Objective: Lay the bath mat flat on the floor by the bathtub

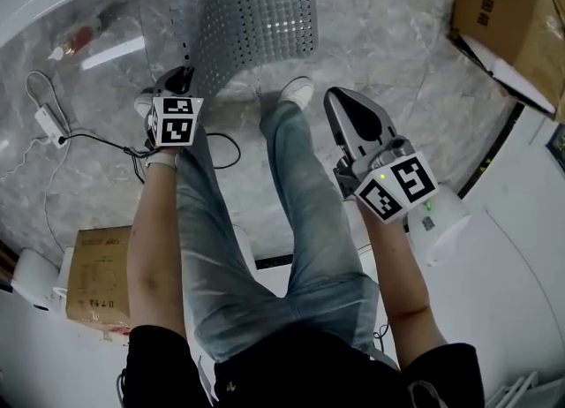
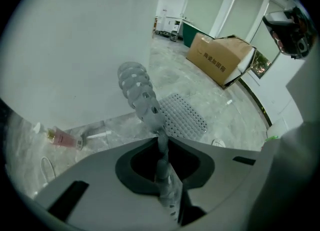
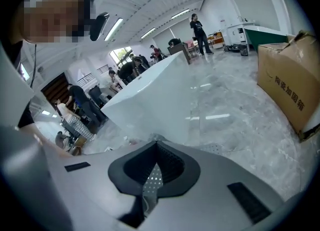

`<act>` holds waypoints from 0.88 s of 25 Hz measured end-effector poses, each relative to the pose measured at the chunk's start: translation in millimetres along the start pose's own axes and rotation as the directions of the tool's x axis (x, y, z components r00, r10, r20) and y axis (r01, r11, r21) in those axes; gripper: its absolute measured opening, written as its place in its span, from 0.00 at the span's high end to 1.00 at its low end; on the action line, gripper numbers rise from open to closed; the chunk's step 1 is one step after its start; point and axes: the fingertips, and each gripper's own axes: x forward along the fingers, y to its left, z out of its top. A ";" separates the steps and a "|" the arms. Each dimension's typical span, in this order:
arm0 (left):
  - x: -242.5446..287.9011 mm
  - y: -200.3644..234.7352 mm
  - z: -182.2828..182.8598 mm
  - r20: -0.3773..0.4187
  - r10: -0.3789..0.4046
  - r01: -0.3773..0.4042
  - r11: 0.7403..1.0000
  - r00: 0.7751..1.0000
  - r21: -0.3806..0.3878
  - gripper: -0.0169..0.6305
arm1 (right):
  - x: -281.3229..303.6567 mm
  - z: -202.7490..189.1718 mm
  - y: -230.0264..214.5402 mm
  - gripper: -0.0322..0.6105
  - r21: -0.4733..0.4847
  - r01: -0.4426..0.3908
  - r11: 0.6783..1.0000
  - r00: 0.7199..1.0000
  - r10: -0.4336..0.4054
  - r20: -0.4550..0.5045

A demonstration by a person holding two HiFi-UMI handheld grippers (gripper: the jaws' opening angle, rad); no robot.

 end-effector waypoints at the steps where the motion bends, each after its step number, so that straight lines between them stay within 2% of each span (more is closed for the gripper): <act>1: 0.1 10.3 -5.5 -0.003 0.009 -0.009 1.000 1.000 -0.016 0.87 | 4.9 -1.6 3.1 0.91 -0.007 -0.005 1.000 1.000 0.005 -0.007; 4: -0.9 44.6 -10.1 -0.001 0.030 -0.030 0.999 1.000 -0.041 0.88 | 18.2 -6.2 12.0 0.91 -0.010 -0.003 1.000 1.000 0.003 -0.012; 7: 2.4 73.4 -17.7 -0.002 0.032 -0.032 0.999 0.999 -0.030 0.88 | 28.1 -13.8 23.0 0.91 0.001 0.012 1.000 1.000 -0.012 -0.015; 13: 16.1 136.9 -35.4 -0.060 0.043 -0.043 0.999 0.997 -0.003 0.88 | 53.6 -19.6 37.9 0.91 0.017 0.042 0.999 0.999 -0.042 -0.011; 17: 38.4 174.7 -60.8 -0.111 0.056 -0.059 0.998 0.992 -0.016 0.88 | 72.3 -20.8 40.6 0.91 0.017 0.060 0.998 0.998 -0.060 -0.002; 22: 63.9 204.4 -73.1 -0.150 0.067 -0.070 0.997 0.986 -0.017 0.87 | 88.1 -21.7 36.7 0.91 -0.001 0.079 0.997 0.997 -0.079 0.010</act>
